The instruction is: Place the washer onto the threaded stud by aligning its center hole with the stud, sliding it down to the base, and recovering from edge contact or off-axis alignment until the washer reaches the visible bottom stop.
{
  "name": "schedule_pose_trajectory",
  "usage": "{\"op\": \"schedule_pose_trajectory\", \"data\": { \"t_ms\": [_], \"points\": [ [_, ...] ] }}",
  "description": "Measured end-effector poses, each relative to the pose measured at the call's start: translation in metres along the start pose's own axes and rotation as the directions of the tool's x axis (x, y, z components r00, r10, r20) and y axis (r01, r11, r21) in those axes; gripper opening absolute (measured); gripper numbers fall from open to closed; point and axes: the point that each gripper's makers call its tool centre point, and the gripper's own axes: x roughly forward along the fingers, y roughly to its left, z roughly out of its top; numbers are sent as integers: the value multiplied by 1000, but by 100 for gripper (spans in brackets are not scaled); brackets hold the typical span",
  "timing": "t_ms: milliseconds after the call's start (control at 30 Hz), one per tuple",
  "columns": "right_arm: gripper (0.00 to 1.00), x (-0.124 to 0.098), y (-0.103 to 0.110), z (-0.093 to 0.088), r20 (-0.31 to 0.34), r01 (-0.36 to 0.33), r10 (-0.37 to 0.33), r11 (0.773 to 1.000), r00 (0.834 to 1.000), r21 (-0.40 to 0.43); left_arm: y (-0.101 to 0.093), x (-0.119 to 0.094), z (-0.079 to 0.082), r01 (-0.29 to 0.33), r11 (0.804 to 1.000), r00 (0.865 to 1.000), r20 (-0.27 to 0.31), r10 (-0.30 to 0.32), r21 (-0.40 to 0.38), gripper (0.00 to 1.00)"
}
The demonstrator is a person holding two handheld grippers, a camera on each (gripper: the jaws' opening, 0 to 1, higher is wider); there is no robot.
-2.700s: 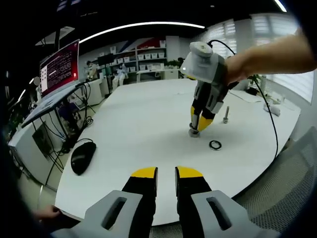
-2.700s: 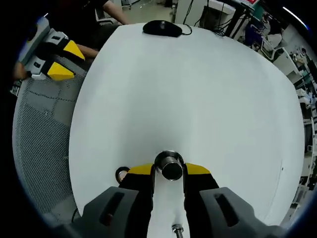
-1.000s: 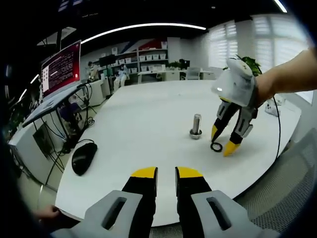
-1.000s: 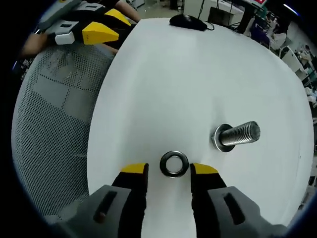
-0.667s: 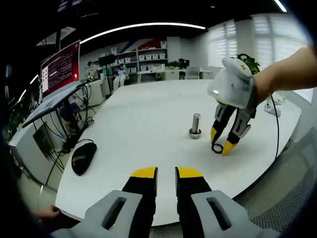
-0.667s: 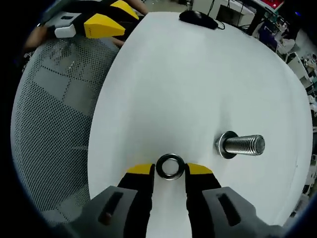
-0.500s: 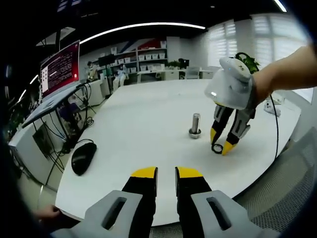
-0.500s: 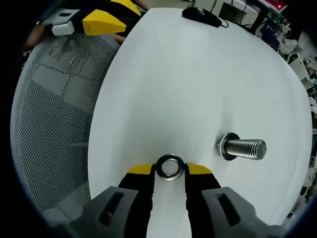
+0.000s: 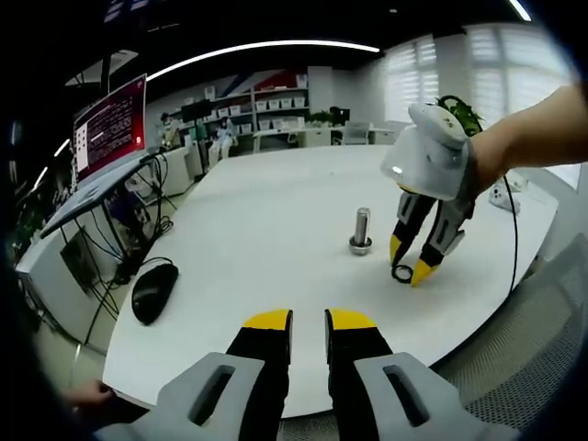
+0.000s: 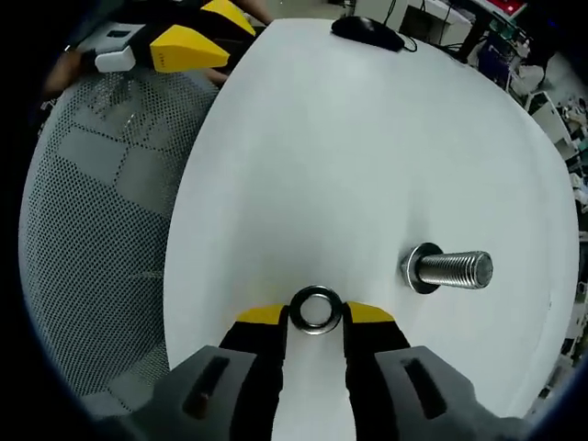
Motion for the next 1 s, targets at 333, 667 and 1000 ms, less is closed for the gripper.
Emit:
{"op": "schedule_pose_trajectory", "data": {
  "t_ms": [333, 667, 1000],
  "points": [
    [27, 0, -2, -1, 117, 0, -7, 998, 993, 59, -1, -1, 1, 1, 1000, 1000, 3, -1, 0, 12],
    [28, 0, -3, -2, 156, 2, -16, 996, 988, 89, 0, -1, 2, 0, 1000, 1000, 10, 0, -4, 12],
    [26, 0, -4, -2, 118, -3, -3, 999, 993, 51, 0, -1, 3, 1, 1000, 1000, 12, -1, -7, 12]
  ]
}}
